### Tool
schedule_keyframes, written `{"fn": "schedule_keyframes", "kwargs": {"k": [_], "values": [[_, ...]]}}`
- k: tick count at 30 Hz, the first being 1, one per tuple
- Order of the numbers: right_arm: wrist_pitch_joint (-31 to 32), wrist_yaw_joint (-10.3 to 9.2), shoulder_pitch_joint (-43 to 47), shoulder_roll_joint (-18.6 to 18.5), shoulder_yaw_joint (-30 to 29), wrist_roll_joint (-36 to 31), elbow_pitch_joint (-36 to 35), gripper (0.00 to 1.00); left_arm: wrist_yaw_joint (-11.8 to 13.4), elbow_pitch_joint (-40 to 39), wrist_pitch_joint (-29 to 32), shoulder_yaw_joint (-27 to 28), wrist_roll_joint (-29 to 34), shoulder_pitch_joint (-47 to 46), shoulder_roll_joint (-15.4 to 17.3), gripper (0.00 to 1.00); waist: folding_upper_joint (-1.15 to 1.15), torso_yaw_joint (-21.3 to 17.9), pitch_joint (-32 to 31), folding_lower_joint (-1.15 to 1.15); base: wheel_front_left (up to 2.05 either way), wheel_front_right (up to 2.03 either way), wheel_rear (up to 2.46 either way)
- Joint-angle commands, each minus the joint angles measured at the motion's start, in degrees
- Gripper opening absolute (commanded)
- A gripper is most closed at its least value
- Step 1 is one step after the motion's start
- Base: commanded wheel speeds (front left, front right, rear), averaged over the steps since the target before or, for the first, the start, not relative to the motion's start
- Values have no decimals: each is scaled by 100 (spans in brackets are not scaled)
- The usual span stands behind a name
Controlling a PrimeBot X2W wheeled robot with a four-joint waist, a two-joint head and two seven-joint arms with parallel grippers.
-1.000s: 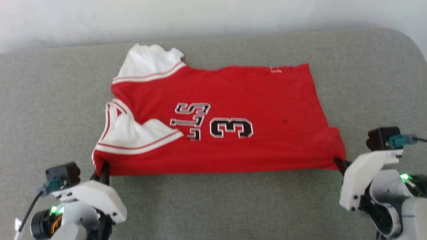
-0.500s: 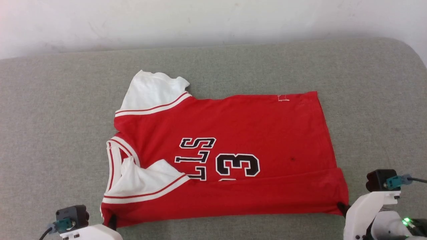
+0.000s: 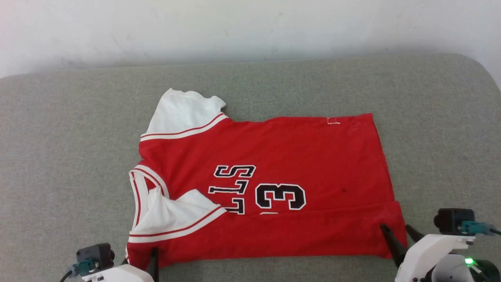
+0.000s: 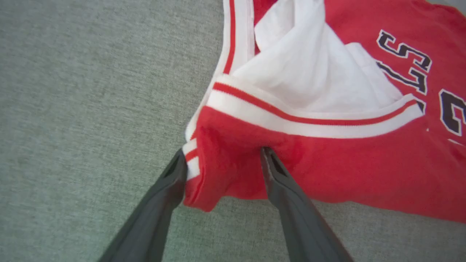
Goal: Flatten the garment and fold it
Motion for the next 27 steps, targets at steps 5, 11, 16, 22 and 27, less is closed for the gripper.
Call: {"fn": "schedule_keyframes", "kwargs": {"k": [5, 11, 16, 22, 27], "values": [[-1021, -11, 66, 3, -14, -68, -239, 100, -177, -109, -476, 92, 260, -377, 134, 100, 0, 13, -80, 0, 0, 0, 0], [-2289, -11, -216, 3, 213, -355, -470, 100, -428, -95, -1145, 74, 882, -1308, 310, 100, 0, -44, 150, 0, 0, 0, 0], [-3033, -11, -635, 3, 355, -575, -611, 100, -1022, 466, -1398, -100, 1235, -2558, 443, 100, 0, -164, 607, 0, 0, 0, 0], [-3354, -11, -1071, 3, 522, -661, -699, 100, -1636, 1342, -1053, -285, 1400, -4143, 532, 100, 0, -430, 1201, 0, 0, 0, 0], [-3420, -11, -1370, 3, 636, -576, -780, 100, -2094, 2052, -195, -391, 1329, -5290, 694, 100, 0, -715, 1684, 0, 0, 0, 0]]}}
